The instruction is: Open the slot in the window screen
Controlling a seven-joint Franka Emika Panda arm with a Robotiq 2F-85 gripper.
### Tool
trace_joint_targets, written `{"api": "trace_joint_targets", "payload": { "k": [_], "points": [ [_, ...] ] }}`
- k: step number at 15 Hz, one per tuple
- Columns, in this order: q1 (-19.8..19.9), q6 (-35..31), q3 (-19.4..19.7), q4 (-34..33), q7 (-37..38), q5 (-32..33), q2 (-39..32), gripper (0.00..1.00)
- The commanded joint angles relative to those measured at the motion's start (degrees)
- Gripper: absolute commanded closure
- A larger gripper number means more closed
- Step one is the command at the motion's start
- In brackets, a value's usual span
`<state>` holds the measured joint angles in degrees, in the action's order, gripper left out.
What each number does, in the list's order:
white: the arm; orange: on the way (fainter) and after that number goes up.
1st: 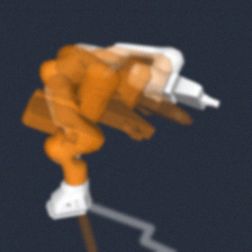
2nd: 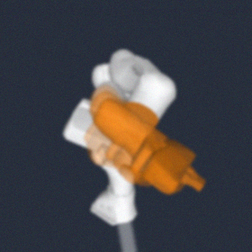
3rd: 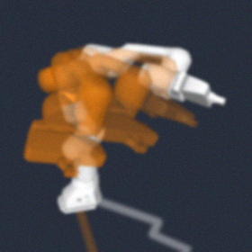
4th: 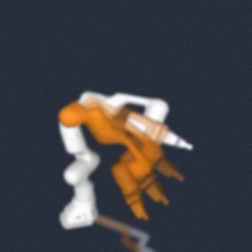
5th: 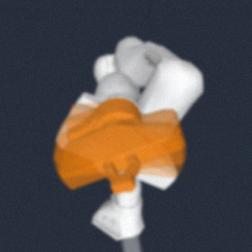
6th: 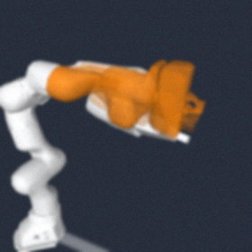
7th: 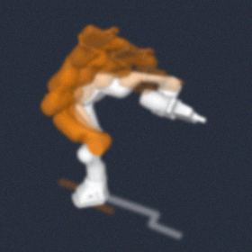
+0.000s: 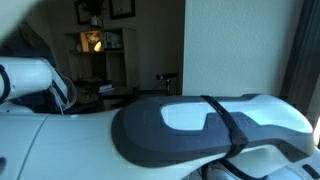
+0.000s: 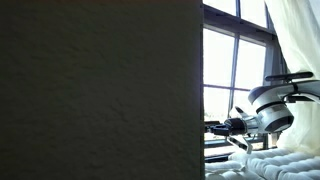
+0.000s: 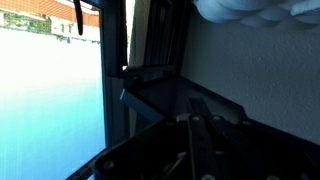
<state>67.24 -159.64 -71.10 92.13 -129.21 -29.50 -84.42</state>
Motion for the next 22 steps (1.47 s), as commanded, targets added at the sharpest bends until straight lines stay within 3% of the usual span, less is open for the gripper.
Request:
{"api": "trace_joint_targets", "payload": {
  "k": [1, 22],
  "points": [
    [0.0, 0.0, 0.0, 0.0, 0.0, 0.0, 0.0, 1.0],
    [0.0, 0.0, 0.8, -0.1, 0.0, 0.0, 0.0, 0.99]
  ]
}}
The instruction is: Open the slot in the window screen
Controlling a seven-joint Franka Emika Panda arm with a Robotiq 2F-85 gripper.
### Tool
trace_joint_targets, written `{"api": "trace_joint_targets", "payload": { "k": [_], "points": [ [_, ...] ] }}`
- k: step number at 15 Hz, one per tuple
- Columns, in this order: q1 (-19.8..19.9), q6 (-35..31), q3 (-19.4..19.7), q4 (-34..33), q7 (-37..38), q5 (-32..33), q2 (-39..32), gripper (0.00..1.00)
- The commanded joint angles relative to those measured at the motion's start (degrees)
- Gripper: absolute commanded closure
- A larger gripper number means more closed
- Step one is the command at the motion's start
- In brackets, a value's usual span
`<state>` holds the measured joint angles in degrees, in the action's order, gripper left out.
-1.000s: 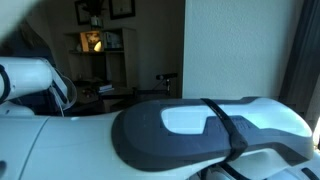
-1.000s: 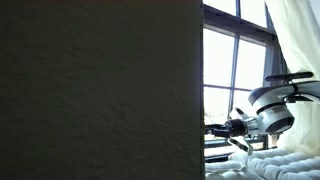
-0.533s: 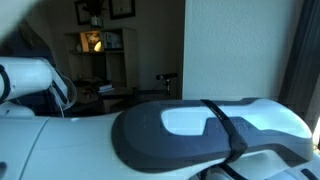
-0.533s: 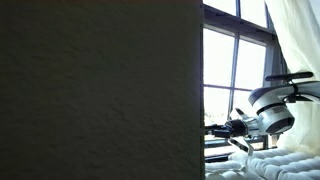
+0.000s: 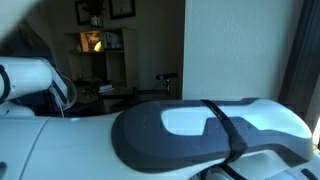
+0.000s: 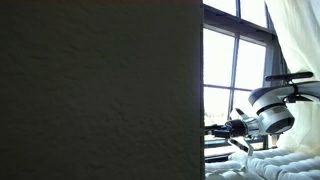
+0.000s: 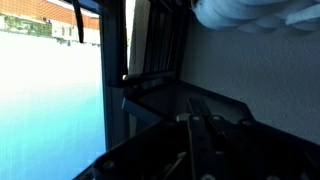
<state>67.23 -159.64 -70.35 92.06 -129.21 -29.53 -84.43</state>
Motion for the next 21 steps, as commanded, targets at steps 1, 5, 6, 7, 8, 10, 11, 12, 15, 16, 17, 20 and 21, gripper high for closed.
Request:
{"api": "trace_joint_targets", "payload": {
  "k": [1, 5, 6, 7, 8, 10, 11, 12, 15, 16, 17, 20, 21],
  "points": [
    [0.0, 0.0, 0.0, 0.0, 0.0, 0.0, 0.0, 0.99],
    [0.0, 0.0, 0.0, 0.0, 0.0, 0.0, 0.0, 0.99],
    [0.0, 0.0, 0.0, 0.0, 0.0, 0.0, 0.0, 0.99],
    [0.0, 0.0, 0.0, 0.0, 0.0, 0.0, 0.0, 0.99],
    [0.0, 0.0, 0.0, 0.0, 0.0, 0.0, 0.0, 1.0],
    [0.4, 0.5, -0.5, 0.4, -0.5, -0.3, 0.0, 1.0],
    [0.7, 0.4, -0.7, 0.7, -1.0, -0.1, 0.0, 1.0],
    [1.0, 0.5, -1.0, 1.1, -1.4, -0.1, 0.0, 1.0],
    [1.7, 1.2, -1.8, 1.9, -2.8, -0.6, 0.0, 1.0],
    [2.1, 1.8, -2.2, 2.1, -4.3, -1.8, 0.0, 1.0],
    [2.3, 1.9, -2.5, 2.3, -5.5, -2.1, 0.0, 1.0],
    [2.9, 2.2, -3.3, 2.9, -8.6, -3.2, 0.0, 1.0],
    [3.1, 2.2, -3.6, 3.0, -10.0, -4.0, 0.0, 1.0]
  ]
}}
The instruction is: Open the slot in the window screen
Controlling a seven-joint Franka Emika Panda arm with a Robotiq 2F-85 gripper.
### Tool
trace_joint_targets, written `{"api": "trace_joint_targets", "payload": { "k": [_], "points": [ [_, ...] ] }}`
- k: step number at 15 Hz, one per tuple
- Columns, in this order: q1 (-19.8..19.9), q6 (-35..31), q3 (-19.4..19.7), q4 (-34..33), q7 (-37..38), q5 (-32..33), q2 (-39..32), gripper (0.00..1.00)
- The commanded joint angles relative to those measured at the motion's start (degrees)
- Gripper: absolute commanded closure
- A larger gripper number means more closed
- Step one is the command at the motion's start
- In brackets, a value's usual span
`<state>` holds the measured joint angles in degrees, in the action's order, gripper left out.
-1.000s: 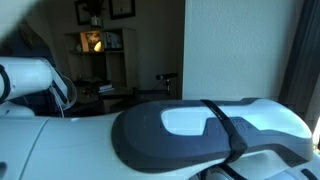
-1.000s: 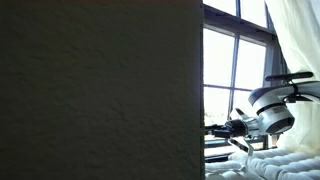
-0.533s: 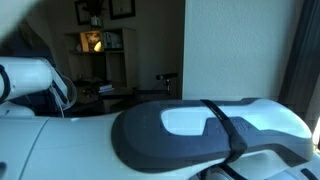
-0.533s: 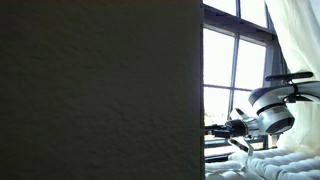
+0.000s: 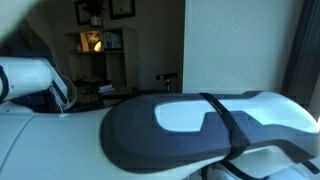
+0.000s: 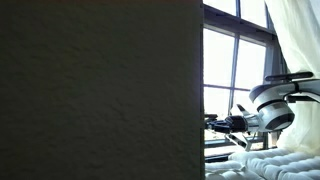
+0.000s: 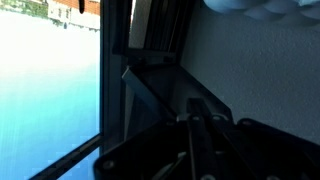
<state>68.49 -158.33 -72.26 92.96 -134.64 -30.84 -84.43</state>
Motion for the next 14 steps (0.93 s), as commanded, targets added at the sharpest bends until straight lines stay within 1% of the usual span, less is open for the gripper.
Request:
{"api": "trace_joint_targets", "payload": {
  "k": [1, 7, 9, 10, 14],
  "points": [
    [1.9, 0.8, -1.9, 2.1, -5.7, -3.5, 0.0, 1.0],
    [1.8, 0.8, -2.6, 1.9, -13.7, -10.2, 0.0, 1.0],
    [1.7, 0.9, -2.9, 1.5, -18.5, -14.7, 0.0, 1.0],
    [1.5, 1.3, -4.2, -0.7, -13.9, -10.6, 0.0, 1.0],
    [0.9, 1.0, -6.5, -3.8, -14.5, -11.0, 0.0, 1.0]
  ]
}}
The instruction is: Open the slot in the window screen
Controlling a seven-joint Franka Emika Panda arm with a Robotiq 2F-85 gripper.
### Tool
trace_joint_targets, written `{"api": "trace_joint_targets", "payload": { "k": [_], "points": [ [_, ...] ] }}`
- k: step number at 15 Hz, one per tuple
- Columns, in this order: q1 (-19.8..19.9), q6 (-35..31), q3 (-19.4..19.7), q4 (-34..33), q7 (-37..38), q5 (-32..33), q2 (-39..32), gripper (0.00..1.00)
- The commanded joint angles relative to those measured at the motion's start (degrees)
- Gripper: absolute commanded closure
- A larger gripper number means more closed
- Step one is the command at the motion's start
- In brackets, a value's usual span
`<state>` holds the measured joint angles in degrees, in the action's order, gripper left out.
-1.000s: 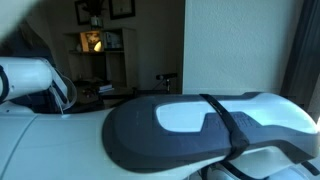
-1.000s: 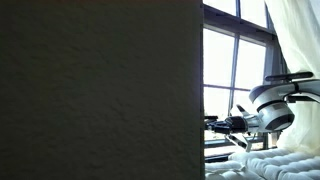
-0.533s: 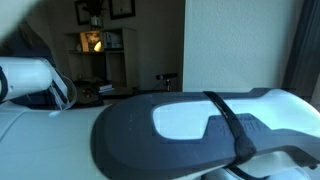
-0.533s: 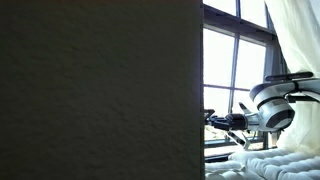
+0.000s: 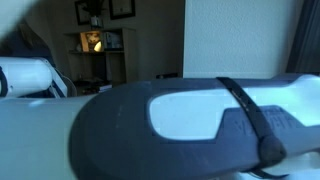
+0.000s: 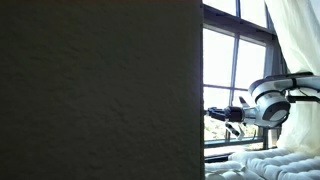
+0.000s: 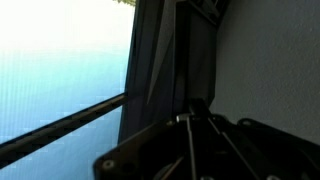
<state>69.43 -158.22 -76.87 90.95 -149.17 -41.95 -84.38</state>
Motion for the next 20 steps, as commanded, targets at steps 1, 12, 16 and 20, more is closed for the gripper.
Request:
{"api": "trace_joint_targets", "payload": {
  "k": [1, 12, 16, 20],
  "points": [
    [-0.1, 0.8, -2.1, -2.1, 0.0, 0.3, 0.0, 1.0],
    [-0.3, 0.0, -1.6, -2.3, 0.0, 0.0, 0.0, 0.99],
    [-0.3, 0.0, -1.6, -2.3, 0.0, 0.0, 0.0, 0.99],
    [-0.3, 0.0, -1.6, -2.3, 0.0, 0.0, 0.0, 0.99]
  ]
}}
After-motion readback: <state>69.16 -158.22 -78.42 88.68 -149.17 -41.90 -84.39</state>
